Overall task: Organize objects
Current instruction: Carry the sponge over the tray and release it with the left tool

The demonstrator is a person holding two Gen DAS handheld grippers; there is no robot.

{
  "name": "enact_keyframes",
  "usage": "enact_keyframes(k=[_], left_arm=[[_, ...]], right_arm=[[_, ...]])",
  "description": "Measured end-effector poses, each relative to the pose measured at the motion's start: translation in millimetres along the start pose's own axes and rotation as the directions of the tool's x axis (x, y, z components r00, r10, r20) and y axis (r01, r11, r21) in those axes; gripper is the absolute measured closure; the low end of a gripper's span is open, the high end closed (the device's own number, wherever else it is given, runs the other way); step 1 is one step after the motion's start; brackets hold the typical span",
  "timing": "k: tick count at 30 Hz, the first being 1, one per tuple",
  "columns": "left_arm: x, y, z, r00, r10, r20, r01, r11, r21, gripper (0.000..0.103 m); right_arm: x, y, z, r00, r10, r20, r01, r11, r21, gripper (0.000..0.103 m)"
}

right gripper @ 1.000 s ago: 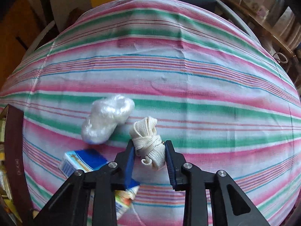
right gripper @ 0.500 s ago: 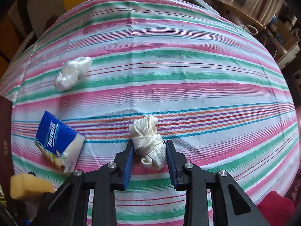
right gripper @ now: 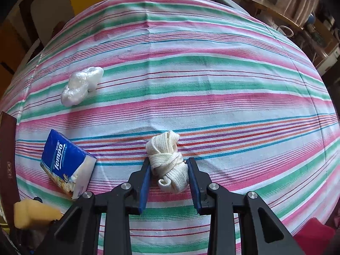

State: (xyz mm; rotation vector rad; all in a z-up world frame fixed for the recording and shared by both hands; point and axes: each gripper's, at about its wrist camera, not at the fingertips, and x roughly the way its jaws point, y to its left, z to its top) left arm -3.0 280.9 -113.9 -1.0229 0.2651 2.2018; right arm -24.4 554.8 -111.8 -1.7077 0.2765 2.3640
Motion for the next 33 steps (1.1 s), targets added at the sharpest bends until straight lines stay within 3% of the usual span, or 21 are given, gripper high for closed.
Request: enact_keyframes(k=[3,9,12,16,20,25,26,33], left_arm=[[-16,3,2,0.999,-0.037,-0.023,0.036,0.999,-0.032,0.06],[-69,7,11,0.997,-0.065,0.049,0.067,0.997,-0.035,0.061],[-91,16,15,0.996,-0.05,0.08,0.054,0.997,-0.046,0.061],[-107,52,19,0.997,-0.017,0.079,0.028,0.989,-0.144,0.06],[-115,101,23,0.997,0.02,0.07,0.0,0.963,-0.268,0.06],[-116,173,33,0.996,0.063,0.058,-0.032,0.902,-0.43,0.06],[-112,185,34,0.996,0.074,0.041,-0.048,0.894,-0.445,0.06],[-67,246,43,0.991,0.097,-0.092,-0.131,0.848,-0.514,0.06]], right_arm=[[0,-1,0,1.0,0.0,0.008,0.0,1.0,-0.008,0.07],[-2,-3,0,1.0,-0.022,0.021,0.023,0.999,-0.043,0.07],[-4,3,-4,0.999,-0.031,0.027,0.033,0.998,-0.055,0.07],[-2,5,-6,0.999,-0.041,0.034,0.043,0.997,-0.068,0.069],[-3,4,-6,0.998,-0.047,0.038,0.05,0.996,-0.077,0.069],[-1,20,-8,0.997,-0.06,0.043,0.063,0.994,-0.09,0.069],[15,30,-4,0.997,-0.062,0.045,0.066,0.993,-0.095,0.068],[18,47,-13,0.996,-0.078,0.051,0.083,0.99,-0.114,0.068]])
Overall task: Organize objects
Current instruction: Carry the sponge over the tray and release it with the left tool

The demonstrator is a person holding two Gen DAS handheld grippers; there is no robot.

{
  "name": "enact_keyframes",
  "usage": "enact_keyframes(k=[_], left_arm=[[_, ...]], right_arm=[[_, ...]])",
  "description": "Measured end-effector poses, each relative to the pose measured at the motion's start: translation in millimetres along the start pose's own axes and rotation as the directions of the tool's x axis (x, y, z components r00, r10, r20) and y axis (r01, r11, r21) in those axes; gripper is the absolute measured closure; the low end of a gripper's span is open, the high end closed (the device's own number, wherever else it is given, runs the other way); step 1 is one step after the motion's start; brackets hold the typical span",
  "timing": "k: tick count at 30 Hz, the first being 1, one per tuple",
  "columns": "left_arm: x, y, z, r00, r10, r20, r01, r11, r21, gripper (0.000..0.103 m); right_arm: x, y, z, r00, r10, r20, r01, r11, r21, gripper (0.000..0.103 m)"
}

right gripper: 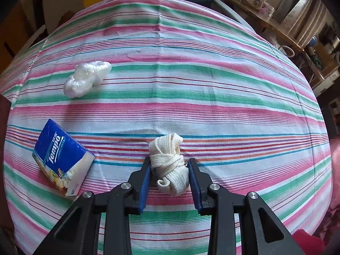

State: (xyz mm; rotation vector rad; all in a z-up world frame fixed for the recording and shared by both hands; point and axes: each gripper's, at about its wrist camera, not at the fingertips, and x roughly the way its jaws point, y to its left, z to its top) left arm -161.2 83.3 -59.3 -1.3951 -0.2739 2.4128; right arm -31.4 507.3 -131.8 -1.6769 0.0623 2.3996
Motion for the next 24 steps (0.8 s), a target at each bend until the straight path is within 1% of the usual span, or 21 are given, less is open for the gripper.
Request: enact_keyframes(k=[2,4,6,7,9,11,12,14,16,18,20,23,24], left_arm=[[11,4,7,1.0,0.02,-0.015,-0.02,1.0,-0.013,0.06],[25,8,15,0.999,0.027,-0.046,-0.028,1.0,-0.014,0.059],[35,14,23,0.996,0.068,-0.062,-0.071,0.997,-0.033,0.057],[40,16,26,0.995,0.074,-0.068,-0.076,0.997,-0.033,0.057],[42,15,32,0.995,0.088,-0.047,-0.089,0.996,-0.015,0.055],[42,11,32,0.993,0.105,-0.044,-0.105,0.994,0.013,0.053],[41,10,32,0.994,0.101,-0.045,-0.1,0.995,0.016,0.048],[37,10,33,0.996,0.086,-0.038,-0.086,0.996,0.001,0.043],[30,10,32,0.996,0.09,-0.022,-0.09,0.996,-0.008,0.043],[19,8,29,0.993,0.117,0.005,-0.117,0.993,-0.005,0.043],[8,3,23,0.991,0.127,0.042,-0.128,0.992,0.016,0.043],[-14,-8,4,0.98,0.166,0.114,-0.174,0.983,0.065,0.043],[-20,-11,-4,0.977,0.167,0.134,-0.178,0.981,0.078,0.043]], right_arm=[[0,1,-1,1.0,0.0,0.0,0.0,1.0,-0.003,0.068],[2,0,-3,1.0,0.0,0.001,0.0,1.0,-0.003,0.068],[2,0,-3,1.0,0.001,0.0,-0.001,1.0,-0.002,0.068],[2,-1,-3,1.0,0.001,0.001,-0.001,1.0,-0.003,0.068],[2,-1,-3,1.0,0.001,0.001,-0.001,1.0,-0.004,0.068],[4,0,-2,1.0,0.001,0.001,-0.001,1.0,-0.006,0.068],[5,1,-2,1.0,0.002,0.002,-0.002,1.0,-0.006,0.068],[6,1,-1,1.0,0.002,0.002,-0.002,1.0,-0.006,0.068],[4,1,-1,1.0,0.001,0.002,-0.001,1.0,-0.008,0.068],[5,2,-1,1.0,0.001,0.002,-0.001,1.0,-0.009,0.068],[5,1,0,1.0,0.002,0.002,-0.002,1.0,-0.007,0.068],[5,4,0,1.0,0.003,0.003,-0.003,1.0,-0.009,0.068],[5,5,0,1.0,0.001,0.004,-0.001,1.0,-0.013,0.068]])
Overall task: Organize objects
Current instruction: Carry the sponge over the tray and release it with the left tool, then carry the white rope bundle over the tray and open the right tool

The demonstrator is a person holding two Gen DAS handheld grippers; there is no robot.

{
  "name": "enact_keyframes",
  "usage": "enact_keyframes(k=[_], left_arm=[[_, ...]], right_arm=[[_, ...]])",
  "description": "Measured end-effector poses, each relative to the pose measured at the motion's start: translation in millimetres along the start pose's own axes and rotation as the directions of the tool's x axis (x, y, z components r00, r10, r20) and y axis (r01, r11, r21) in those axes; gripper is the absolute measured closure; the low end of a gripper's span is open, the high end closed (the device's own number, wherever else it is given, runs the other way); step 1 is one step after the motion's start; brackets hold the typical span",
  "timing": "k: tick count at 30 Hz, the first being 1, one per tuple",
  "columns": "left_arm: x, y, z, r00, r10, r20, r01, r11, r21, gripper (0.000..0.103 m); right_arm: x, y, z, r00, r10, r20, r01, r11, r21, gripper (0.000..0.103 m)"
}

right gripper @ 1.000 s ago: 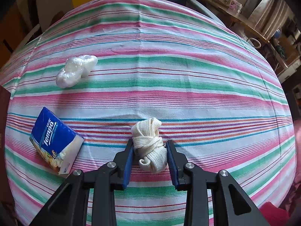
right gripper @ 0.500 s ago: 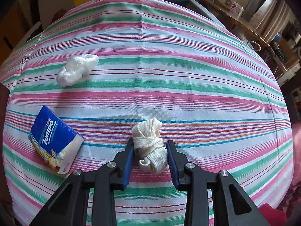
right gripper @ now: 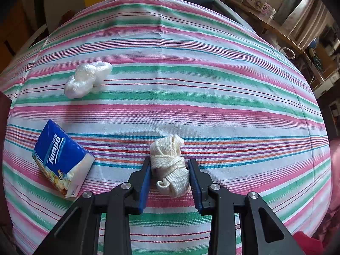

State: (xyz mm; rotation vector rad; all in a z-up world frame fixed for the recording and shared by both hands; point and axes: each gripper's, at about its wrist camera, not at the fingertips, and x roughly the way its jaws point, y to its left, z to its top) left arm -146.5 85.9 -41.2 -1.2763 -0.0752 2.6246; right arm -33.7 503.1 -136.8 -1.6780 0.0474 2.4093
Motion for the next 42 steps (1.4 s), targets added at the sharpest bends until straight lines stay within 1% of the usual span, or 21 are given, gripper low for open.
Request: enact_keyframes(k=[7,11,13,17,21,30,34,42], left_arm=[[-46,-19,-45,0.997,-0.009,0.073,0.002,0.995,0.096,0.043],[-67,-29,-62,0.994,-0.012,0.112,-0.005,0.988,0.154,0.043],[-74,-31,-67,0.991,-0.008,0.13,-0.014,0.987,0.162,0.043],[-82,-31,-73,0.992,-0.023,0.128,0.003,0.988,0.157,0.043],[-83,-31,-77,0.993,-0.042,0.109,0.025,0.987,0.157,0.043],[-81,-24,-83,0.996,-0.02,0.092,0.007,0.99,0.141,0.043],[-81,-21,-86,0.996,-0.012,0.088,0.0,0.99,0.141,0.043],[-81,-11,-89,0.997,-0.003,0.079,-0.007,0.992,0.128,0.043]], right_arm=[[-1,5,0,1.0,-0.009,0.006,0.009,1.0,-0.013,0.07],[2,12,-2,1.0,-0.01,0.01,0.011,1.0,-0.017,0.069],[-1,15,-2,1.0,-0.012,0.011,0.012,1.0,-0.018,0.069],[-3,19,-3,1.0,-0.016,0.014,0.016,1.0,-0.02,0.069],[-1,21,-5,1.0,-0.023,0.017,0.023,0.999,-0.028,0.07],[-3,28,-8,0.998,-0.055,0.031,0.057,0.996,-0.066,0.07],[-3,23,-7,0.998,-0.058,0.033,0.06,0.995,-0.074,0.07],[-7,26,-9,0.998,-0.06,0.033,0.062,0.995,-0.073,0.07]])
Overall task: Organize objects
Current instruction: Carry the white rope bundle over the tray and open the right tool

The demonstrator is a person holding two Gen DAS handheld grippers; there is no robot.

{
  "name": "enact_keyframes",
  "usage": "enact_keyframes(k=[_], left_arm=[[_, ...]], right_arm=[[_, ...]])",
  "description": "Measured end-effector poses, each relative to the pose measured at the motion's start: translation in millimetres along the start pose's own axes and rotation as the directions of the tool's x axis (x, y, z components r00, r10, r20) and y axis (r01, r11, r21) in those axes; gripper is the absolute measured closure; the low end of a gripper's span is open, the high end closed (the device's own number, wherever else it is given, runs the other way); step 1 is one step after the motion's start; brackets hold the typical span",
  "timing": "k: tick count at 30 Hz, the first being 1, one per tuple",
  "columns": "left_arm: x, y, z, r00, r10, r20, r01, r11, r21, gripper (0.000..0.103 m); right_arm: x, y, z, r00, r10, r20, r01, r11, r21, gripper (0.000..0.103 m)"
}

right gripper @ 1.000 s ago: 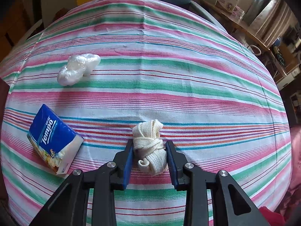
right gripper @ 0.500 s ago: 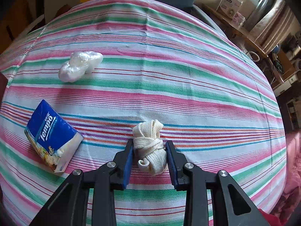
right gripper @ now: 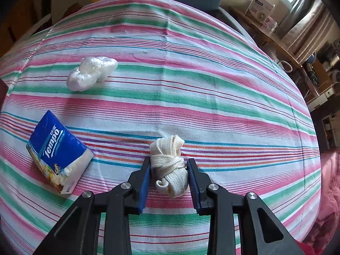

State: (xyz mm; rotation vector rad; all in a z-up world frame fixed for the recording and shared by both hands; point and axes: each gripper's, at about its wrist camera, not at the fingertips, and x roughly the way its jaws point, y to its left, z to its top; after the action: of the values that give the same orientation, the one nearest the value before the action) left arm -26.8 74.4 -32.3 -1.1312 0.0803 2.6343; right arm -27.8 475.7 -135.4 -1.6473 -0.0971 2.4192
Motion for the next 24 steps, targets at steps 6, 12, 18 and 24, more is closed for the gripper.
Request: enact_keyframes(k=[6,12,18,24], left_arm=[[0,8,-3,1.0,-0.005,-0.006,0.005,1.0,-0.016,0.043],[-2,19,-5,1.0,-0.006,-0.007,0.005,0.999,-0.034,0.043],[-2,31,-7,1.0,-0.005,-0.01,0.005,0.998,-0.055,0.043],[-9,58,-5,0.999,0.032,0.007,-0.031,0.994,-0.107,0.043]], right_arm=[[0,-3,1,1.0,0.007,0.002,-0.007,1.0,0.015,0.071],[-16,-13,4,0.998,0.03,0.061,-0.035,0.996,0.086,0.072],[-61,4,10,0.978,0.113,0.173,-0.133,0.985,0.109,0.072],[-121,118,32,0.937,0.219,0.274,-0.217,0.975,-0.036,0.071]])
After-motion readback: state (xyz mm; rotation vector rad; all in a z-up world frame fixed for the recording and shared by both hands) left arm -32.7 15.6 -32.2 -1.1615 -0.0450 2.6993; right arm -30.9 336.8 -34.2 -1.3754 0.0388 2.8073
